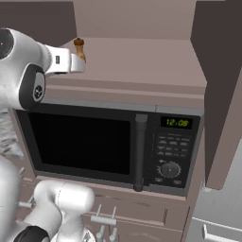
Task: Take 2 condiments from the cabinet and move them on the counter near the stove.Make sure the condiments are lined up with each other, next to each other.
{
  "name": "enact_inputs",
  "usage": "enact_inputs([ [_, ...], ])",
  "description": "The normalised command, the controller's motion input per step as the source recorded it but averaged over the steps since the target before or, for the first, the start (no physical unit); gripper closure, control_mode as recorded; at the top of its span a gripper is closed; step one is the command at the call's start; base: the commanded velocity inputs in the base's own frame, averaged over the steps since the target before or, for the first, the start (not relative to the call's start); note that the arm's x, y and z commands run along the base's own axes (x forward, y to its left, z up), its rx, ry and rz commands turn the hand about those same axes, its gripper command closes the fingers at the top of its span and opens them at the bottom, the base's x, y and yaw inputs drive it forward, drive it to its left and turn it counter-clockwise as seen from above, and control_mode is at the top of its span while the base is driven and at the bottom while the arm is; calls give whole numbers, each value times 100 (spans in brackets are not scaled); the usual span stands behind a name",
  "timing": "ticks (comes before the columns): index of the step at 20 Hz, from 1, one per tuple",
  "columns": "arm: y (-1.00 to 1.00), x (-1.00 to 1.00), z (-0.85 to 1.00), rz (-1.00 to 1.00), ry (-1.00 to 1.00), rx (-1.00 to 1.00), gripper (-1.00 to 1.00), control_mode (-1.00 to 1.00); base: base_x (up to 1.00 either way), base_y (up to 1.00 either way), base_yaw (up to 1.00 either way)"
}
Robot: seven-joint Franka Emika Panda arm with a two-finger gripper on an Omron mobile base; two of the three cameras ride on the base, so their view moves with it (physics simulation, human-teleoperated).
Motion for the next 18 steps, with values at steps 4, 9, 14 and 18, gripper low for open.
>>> enact_inputs([
  [4, 0, 39, 0, 0, 0, 17, -100, -100, 0, 0, 0],
  [9, 0, 45, 0, 0, -1, 22, -100, -100, 0, 0, 0],
  [14, 2, 54, 8, 1, -1, 4, -100, -100, 0, 0, 0],
  [18, 0, 48, 17, 2, 0, -3, -100, -100, 0, 0, 0],
])
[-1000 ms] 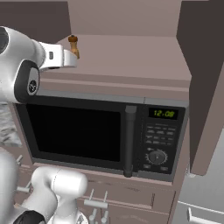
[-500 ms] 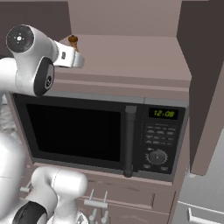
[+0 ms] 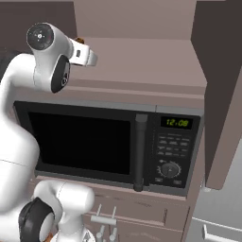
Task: Take 2 condiments from the cabinet and move them on the counter near the stove.Make sure the condiments are lined up with each other, next to each other.
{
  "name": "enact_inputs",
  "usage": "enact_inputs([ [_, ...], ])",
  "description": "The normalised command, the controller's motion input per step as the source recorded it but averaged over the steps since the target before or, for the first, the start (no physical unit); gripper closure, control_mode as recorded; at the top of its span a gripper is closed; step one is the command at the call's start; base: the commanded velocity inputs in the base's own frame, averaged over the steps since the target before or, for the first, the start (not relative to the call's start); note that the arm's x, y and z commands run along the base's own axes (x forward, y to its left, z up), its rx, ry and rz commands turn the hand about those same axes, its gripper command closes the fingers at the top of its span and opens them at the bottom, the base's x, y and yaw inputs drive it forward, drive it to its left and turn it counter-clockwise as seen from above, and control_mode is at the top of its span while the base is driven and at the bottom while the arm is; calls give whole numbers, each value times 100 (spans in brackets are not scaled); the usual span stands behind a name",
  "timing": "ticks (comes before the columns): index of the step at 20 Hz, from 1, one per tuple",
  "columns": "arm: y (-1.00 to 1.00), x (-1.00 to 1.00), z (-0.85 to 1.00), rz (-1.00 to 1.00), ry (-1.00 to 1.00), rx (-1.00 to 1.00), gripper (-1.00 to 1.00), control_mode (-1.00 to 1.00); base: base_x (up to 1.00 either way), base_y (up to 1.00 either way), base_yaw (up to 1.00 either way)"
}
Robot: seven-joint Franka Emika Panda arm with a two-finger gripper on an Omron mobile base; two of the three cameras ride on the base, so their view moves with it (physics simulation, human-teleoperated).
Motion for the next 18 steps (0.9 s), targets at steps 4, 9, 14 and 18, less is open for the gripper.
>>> enact_inputs([
  [4, 0, 43, 11, 2, -1, -9, -100, -100, 0, 0, 0],
  [9, 0, 35, 0, 2, 0, -8, -100, -100, 0, 0, 0],
  [14, 4, 30, -1, 2, 0, -7, -100, -100, 0, 0, 0],
  [18, 13, 27, -9, 2, 0, -5, -100, -100, 0, 0, 0],
])
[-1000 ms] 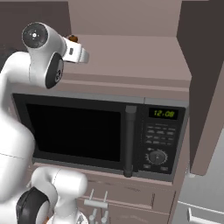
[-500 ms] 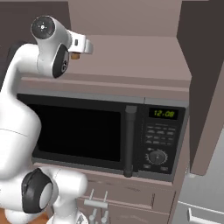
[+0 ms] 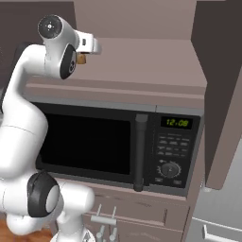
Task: Take 2 condiments from the cabinet and move them on the counter near the stove.Make sure the condiments are lined up with each other, next to each other.
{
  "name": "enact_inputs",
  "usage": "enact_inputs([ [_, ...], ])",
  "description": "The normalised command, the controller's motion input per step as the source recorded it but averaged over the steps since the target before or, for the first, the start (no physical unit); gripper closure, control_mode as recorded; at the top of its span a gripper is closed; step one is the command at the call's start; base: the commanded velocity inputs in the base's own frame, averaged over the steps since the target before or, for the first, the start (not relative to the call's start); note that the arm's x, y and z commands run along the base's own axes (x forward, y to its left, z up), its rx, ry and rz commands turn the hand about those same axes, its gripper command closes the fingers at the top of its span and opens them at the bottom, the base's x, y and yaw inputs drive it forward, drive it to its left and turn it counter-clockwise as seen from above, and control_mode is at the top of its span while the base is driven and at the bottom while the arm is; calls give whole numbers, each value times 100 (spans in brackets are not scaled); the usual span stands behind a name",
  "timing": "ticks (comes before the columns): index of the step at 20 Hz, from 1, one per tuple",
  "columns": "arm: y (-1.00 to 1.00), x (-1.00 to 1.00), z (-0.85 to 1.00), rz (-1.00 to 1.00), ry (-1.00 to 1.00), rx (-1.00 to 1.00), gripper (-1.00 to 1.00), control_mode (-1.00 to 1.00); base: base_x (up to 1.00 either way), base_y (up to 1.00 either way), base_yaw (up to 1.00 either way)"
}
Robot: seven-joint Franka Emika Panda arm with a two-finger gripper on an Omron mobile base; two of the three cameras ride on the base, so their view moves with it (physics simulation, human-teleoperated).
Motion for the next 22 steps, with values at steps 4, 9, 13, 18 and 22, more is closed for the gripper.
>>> enact_inputs([
  [4, 13, 22, -9, 0, 0, -2, -100, -100, 0, 0, 0],
  [9, 3, 20, -3, 0, 0, 0, -100, -100, 0, 0, 0],
  [13, 0, 20, -1, 0, 0, 0, -100, -100, 0, 0, 0],
  [18, 0, 26, -4, 0, 0, 0, -100, -100, 0, 0, 0],
  [22, 0, 6, -1, 0, 0, 0, 100, -100, 0, 0, 0],
])
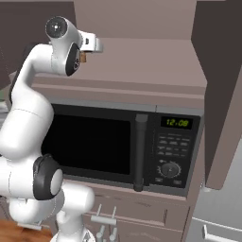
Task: Take 2 condiments from the cabinet and move them on the counter near the stove.Make sure the condiments are lined up with each other, next to each other.
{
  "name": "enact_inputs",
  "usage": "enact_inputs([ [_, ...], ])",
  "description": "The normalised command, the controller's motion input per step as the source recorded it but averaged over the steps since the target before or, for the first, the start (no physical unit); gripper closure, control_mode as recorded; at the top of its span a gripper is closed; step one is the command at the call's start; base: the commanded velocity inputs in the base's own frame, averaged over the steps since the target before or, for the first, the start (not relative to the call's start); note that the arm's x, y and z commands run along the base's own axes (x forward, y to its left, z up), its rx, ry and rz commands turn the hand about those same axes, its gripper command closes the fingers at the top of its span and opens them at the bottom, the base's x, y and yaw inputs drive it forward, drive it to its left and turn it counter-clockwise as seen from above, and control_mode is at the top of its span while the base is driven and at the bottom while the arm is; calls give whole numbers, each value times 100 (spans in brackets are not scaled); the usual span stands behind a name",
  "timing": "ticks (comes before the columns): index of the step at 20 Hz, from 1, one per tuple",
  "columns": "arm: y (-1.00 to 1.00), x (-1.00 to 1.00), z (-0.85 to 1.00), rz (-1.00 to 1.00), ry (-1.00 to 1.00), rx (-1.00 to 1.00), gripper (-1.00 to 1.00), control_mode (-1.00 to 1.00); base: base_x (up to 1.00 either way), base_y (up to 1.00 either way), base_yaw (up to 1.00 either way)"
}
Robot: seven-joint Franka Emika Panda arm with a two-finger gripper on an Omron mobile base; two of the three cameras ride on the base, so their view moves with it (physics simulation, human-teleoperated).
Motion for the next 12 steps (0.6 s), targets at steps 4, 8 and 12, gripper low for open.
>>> enact_inputs([
  [4, 0, 0, 0, 0, 0, 0, 100, -100, 0, 0, 0],
  [8, 0, -24, 0, 0, 0, 0, 100, -100, 0, 0, 0],
  [12, -2, -78, 0, 0, -3, 1, 100, -100, 0, 0, 0],
])
